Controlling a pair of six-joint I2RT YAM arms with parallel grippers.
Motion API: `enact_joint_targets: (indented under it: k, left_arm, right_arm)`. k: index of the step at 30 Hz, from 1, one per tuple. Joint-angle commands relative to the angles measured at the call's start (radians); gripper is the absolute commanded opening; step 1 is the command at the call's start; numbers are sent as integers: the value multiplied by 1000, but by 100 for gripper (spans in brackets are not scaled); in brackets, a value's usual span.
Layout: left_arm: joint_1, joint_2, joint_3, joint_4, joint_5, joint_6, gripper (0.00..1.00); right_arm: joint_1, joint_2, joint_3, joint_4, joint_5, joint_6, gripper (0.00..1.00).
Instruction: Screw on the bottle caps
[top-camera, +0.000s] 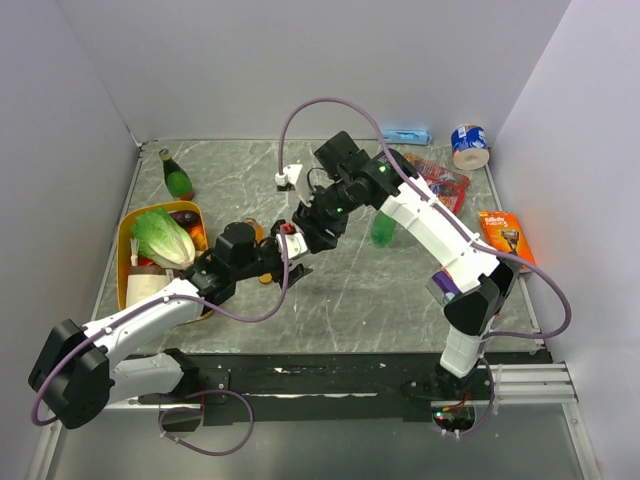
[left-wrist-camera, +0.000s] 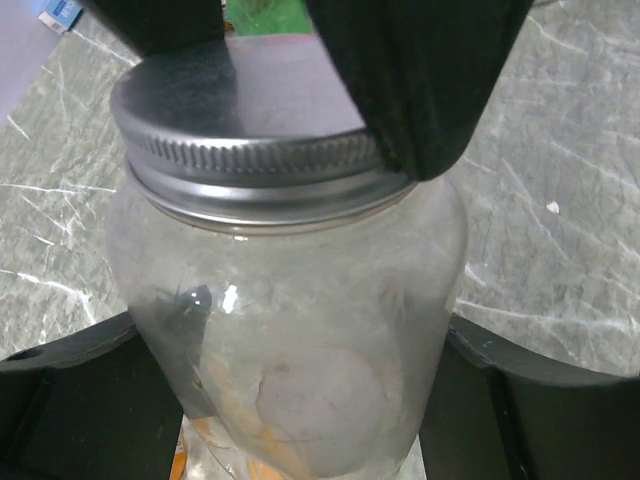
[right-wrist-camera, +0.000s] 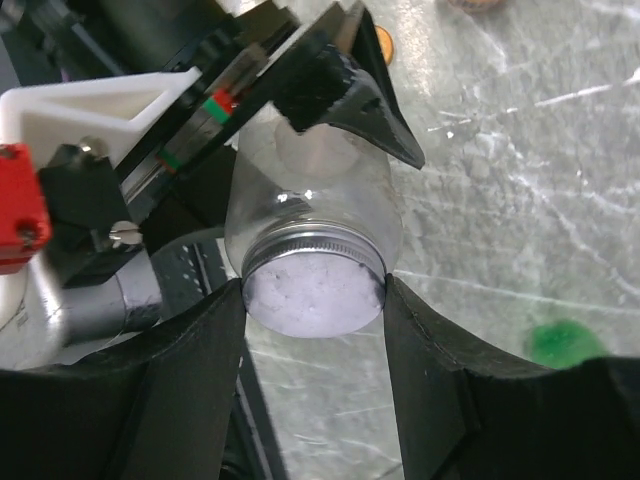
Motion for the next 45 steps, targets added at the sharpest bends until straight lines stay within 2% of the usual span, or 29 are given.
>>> enact_joint_targets:
  k: [1,3,4,7,10,14,18,23,27,31,37,42,45]
  left_arm:
    - [-27,-6,61,192,-119,-75,1]
    - [-27,-14,51,167,-119,-76,1]
    - [-29,-18,38,156,-112,-79,1]
    - [-26,-35,18,92,-69,-53,1]
    - [-23,-52,0,40,-21,-26,1]
    - [-15,-67,-17,11,51,-3,1]
    - [-1,-61,9,-46,165,50,1]
    - [10,-35,104,-209,324,203,1]
    - [10,-15,165,-330,373,295,1]
    - [10,-3,199,-379,396,330,1]
    - [11,6,222,-402,404,341,1]
    - [10,8,230,-398,401,335,1]
    - [11,9,232,-385,396,323,1]
  right_arm:
    - [51,41,9,46,-9,205,36]
    - [50,13,7,58,-8,187,45]
    - [47,1,11,59,-20,171,60]
    - [29,-56,44,55,-42,61,75]
    - [-14,-162,6,104,-74,-39,85]
    - [-39,-304,-106,122,-147,-227,92]
    - [-9,-464,-334,181,-155,-500,91]
    - [59,-544,-488,291,-97,-691,89]
    - [81,-512,-480,297,-98,-742,87]
    - [90,-476,-459,303,-112,-754,86]
    - [101,-467,-479,325,-108,-774,81]
    - [104,-464,-486,320,-108,-785,73]
    - [104,-459,-479,296,-115,-785,73]
